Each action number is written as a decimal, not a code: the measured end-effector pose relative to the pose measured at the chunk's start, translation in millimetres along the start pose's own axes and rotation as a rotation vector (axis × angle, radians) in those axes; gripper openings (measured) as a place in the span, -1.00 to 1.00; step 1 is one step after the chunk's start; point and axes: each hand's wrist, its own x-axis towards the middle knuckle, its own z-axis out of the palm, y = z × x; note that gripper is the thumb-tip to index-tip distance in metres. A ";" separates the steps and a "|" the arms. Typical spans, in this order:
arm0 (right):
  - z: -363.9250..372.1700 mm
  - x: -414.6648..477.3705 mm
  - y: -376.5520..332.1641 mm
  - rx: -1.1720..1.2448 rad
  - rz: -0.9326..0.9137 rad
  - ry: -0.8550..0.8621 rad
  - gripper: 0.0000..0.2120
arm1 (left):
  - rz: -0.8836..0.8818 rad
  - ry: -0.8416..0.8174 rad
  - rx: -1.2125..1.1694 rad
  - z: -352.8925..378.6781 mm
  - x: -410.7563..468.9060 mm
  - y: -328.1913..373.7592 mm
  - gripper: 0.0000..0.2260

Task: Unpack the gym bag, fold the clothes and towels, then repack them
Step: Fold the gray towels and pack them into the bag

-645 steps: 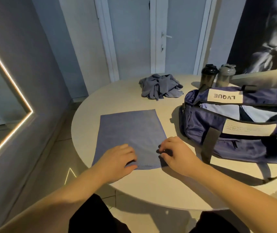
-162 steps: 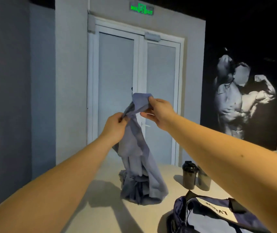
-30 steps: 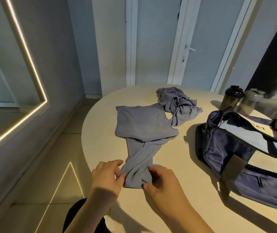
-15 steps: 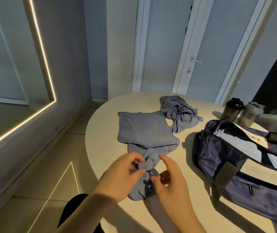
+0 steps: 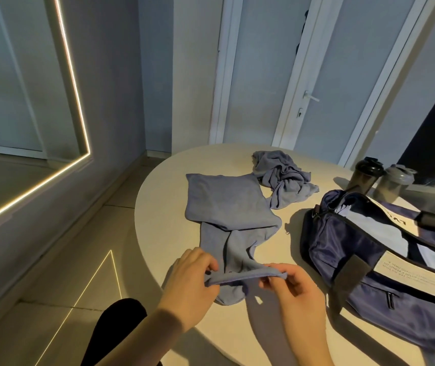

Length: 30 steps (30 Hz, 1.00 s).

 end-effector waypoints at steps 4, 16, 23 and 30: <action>-11.7 0.7 19.0 0.050 0.095 0.182 -0.86 | -0.091 0.051 -0.036 -7.5 -2.6 -2.0 -0.85; -24.6 -2.8 41.2 0.054 0.327 0.210 -0.85 | -0.246 0.226 -0.206 -61.3 20.0 -22.2 -0.80; -33.4 -5.9 41.8 0.095 0.322 0.104 -0.81 | -0.245 0.070 -0.290 -85.7 16.5 -43.9 -0.84; -28.7 0.5 26.6 0.014 0.330 0.222 -0.88 | -0.202 -0.189 -0.294 -106.8 11.4 -47.8 -0.84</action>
